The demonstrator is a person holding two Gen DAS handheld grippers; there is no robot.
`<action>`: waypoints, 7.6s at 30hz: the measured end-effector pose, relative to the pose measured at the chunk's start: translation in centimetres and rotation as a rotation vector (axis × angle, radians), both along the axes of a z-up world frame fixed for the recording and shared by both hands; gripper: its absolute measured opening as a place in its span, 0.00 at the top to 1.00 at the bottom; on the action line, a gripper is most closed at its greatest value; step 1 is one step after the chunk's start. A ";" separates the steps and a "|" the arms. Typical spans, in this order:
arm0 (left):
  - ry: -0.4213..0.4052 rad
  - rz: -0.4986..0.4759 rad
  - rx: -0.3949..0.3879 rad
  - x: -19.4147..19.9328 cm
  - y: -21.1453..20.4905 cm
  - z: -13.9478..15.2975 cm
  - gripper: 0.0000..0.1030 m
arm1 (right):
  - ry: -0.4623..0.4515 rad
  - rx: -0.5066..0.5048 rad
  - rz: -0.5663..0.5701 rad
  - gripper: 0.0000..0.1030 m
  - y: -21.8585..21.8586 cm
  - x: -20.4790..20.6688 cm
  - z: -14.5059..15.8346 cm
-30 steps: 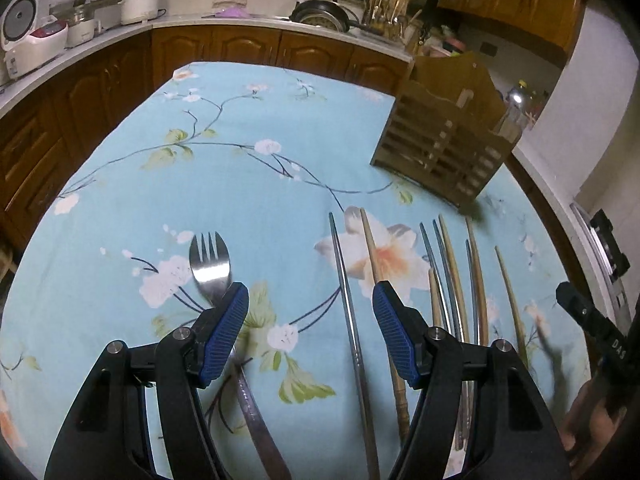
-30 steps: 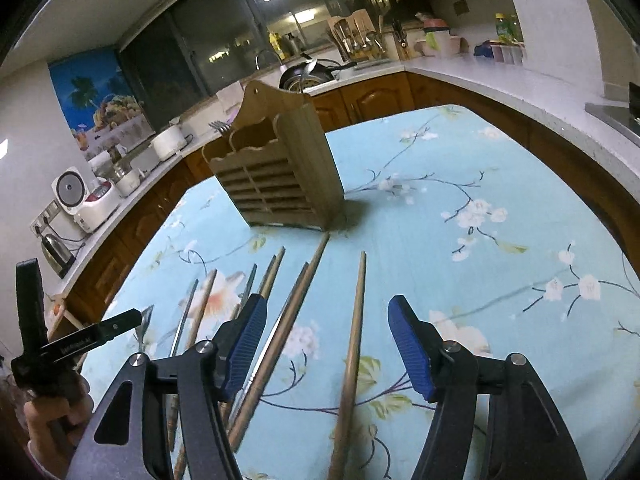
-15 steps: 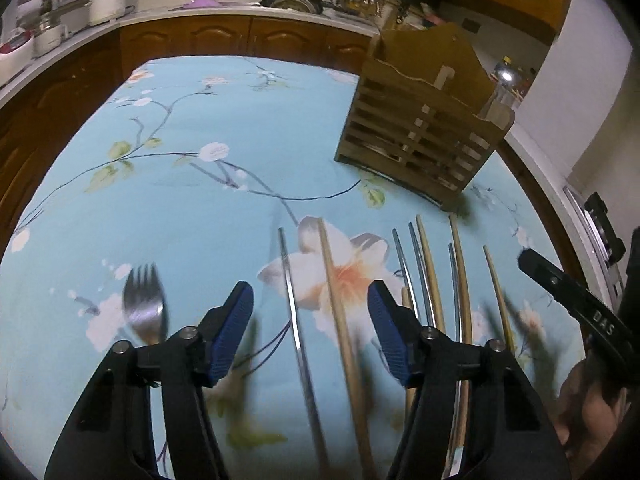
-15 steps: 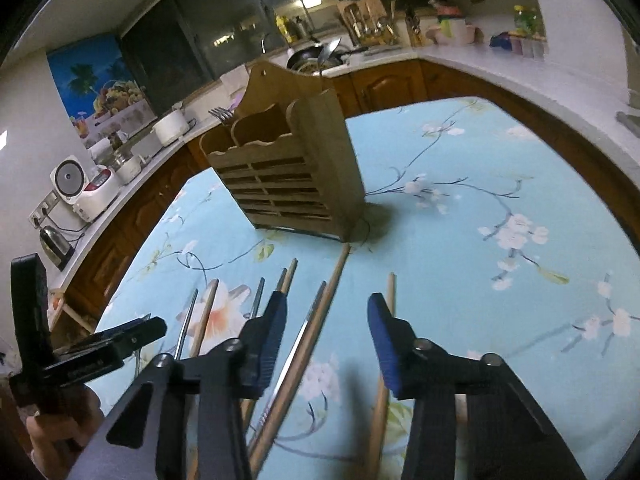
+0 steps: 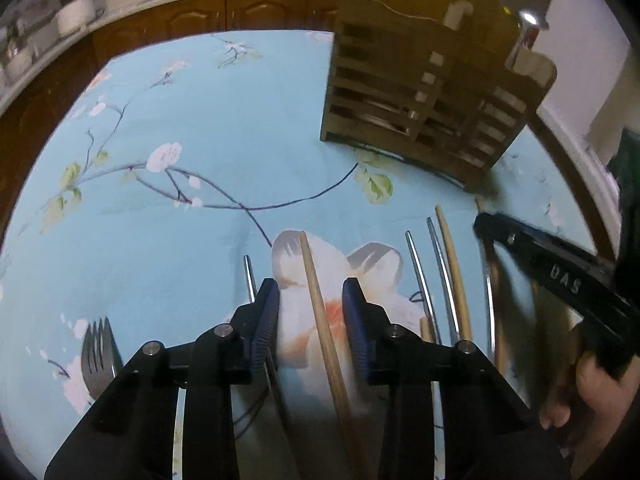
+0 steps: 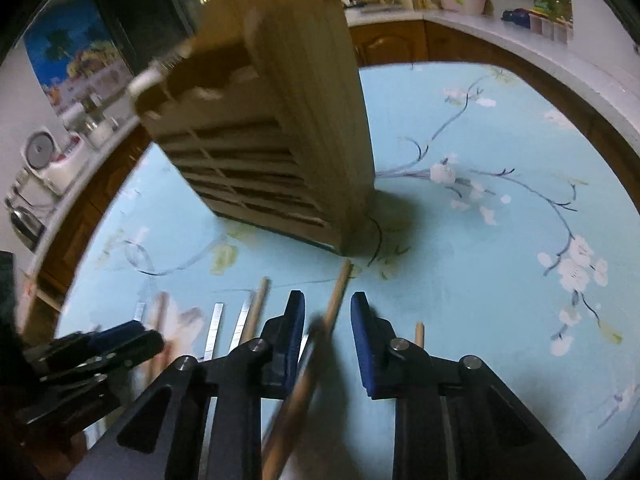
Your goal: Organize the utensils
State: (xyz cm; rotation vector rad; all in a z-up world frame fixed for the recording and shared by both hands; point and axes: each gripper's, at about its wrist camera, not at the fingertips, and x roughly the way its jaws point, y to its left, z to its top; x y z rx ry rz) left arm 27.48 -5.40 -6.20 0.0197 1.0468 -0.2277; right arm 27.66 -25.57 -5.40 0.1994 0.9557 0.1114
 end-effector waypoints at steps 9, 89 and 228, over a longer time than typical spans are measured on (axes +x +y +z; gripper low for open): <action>-0.029 -0.031 0.001 -0.2 -0.2 0.2 0.95 | -0.028 -0.044 0.006 0.93 0.0 0.1 -0.2; -0.628 0.169 -0.323 8.7 2.8 21.0 0.95 | -0.713 0.081 -0.105 0.96 -4.4 1.3 21.6; -0.089 -0.015 -0.153 -3.2 3.5 2.7 0.96 | -0.093 0.099 0.086 0.95 2.5 -3.1 2.2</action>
